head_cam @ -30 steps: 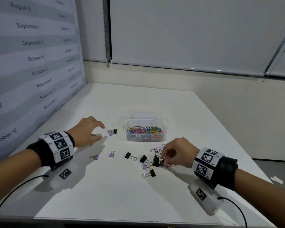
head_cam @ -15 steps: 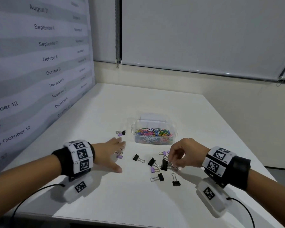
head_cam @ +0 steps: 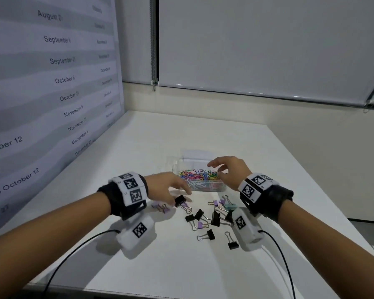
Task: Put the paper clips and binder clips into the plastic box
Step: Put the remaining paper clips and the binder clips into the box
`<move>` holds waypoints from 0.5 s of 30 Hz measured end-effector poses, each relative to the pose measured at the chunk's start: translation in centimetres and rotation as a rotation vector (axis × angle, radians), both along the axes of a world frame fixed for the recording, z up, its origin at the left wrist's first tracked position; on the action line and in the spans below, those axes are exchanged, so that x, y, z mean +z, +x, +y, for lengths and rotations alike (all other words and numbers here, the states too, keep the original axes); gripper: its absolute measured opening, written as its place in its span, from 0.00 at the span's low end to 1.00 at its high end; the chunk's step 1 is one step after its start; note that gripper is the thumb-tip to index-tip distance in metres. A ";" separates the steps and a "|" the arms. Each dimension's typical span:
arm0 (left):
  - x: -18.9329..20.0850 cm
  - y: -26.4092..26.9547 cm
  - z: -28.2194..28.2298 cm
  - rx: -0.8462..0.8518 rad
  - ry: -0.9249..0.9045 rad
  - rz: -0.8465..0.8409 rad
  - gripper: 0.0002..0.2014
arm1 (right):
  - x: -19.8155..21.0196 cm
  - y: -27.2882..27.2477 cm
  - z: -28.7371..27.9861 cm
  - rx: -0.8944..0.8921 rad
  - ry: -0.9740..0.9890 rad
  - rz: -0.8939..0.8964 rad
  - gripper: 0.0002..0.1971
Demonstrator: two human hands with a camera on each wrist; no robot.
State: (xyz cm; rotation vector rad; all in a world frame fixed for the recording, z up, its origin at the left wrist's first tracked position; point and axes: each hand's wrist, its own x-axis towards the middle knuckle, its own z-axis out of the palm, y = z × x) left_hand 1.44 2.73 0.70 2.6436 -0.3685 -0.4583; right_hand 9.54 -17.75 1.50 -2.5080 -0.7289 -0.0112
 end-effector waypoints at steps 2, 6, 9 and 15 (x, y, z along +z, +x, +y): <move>0.4 0.5 1.6 0.117 -0.008 -0.092 0.17 | -0.4 -0.1 -0.8 0.008 -0.044 -0.031 0.17; 0.4 1.8 4.0 0.291 0.133 -0.242 0.11 | -0.9 -0.1 -3.3 -0.034 -0.213 -0.049 0.14; -0.4 2.2 4.6 0.312 0.251 -0.143 0.20 | -1.4 -0.6 -4.7 -0.026 -0.453 0.091 0.08; -1.3 1.2 3.2 0.150 0.357 -0.027 0.25 | -1.9 -3.1 -4.0 0.141 -0.575 0.195 0.22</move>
